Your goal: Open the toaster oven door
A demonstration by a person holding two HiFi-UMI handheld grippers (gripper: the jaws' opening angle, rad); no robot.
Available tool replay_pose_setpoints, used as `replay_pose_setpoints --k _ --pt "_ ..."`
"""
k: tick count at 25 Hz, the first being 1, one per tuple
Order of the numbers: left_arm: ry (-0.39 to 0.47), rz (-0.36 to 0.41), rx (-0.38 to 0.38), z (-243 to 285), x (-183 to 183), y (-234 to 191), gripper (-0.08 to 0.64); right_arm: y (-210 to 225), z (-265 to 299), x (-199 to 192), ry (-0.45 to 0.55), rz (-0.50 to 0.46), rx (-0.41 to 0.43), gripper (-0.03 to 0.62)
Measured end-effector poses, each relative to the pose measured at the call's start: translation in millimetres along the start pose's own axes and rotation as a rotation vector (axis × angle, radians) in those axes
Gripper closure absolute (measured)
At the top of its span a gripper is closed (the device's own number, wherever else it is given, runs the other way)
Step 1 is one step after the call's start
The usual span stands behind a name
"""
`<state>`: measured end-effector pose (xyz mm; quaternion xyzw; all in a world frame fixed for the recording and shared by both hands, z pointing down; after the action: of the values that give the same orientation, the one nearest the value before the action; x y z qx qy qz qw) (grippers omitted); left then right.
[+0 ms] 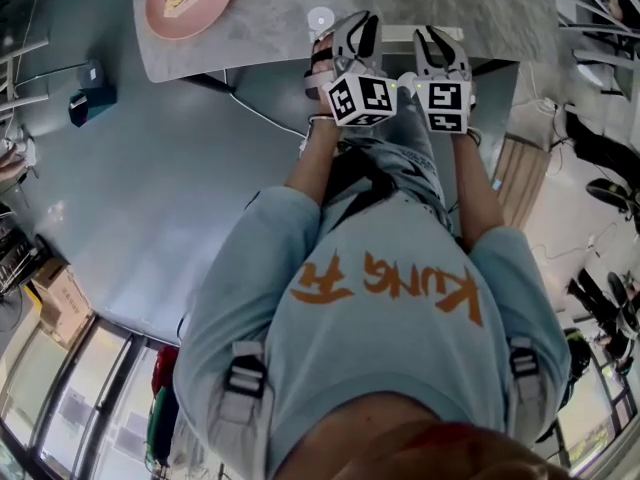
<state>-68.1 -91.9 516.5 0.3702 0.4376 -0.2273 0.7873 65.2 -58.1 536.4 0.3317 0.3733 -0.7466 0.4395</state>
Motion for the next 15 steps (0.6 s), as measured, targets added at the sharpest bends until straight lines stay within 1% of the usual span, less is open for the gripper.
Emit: replay_pose_setpoints --k 1,2,3,7,11,15 --pt "0.009 -0.018 0.014 2 5 -6 0.525 5 -1 5 0.016 0.010 -0.020 0.553" --pt "0.019 -0.036 0.026 3 11 -11 0.536 10 -3 9 0.031 0.023 -0.039 0.590" --pt "0.030 -0.054 0.039 5 17 -16 0.541 14 -4 13 0.044 0.040 -0.052 0.595" --pt "0.085 -0.124 0.087 9 42 -43 0.555 23 -1 32 0.096 0.127 -0.051 0.597" --pt "0.150 -0.192 0.119 8 72 -73 0.557 38 2 63 0.202 0.223 -0.042 0.597" --pt "0.207 -0.249 0.150 10 104 -96 0.557 65 -3 103 0.310 0.266 -0.046 0.597"
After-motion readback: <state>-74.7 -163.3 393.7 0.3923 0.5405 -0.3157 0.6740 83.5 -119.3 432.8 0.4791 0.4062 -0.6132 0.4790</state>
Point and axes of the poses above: the fingertips, and each gripper's own axes: z forward along the fingers, y to its right, x out of its top, the point moved 7 cm from there along -z, backward along the fingers, and after that the axes turned 2 degrees about x, right-handed, at the moved point
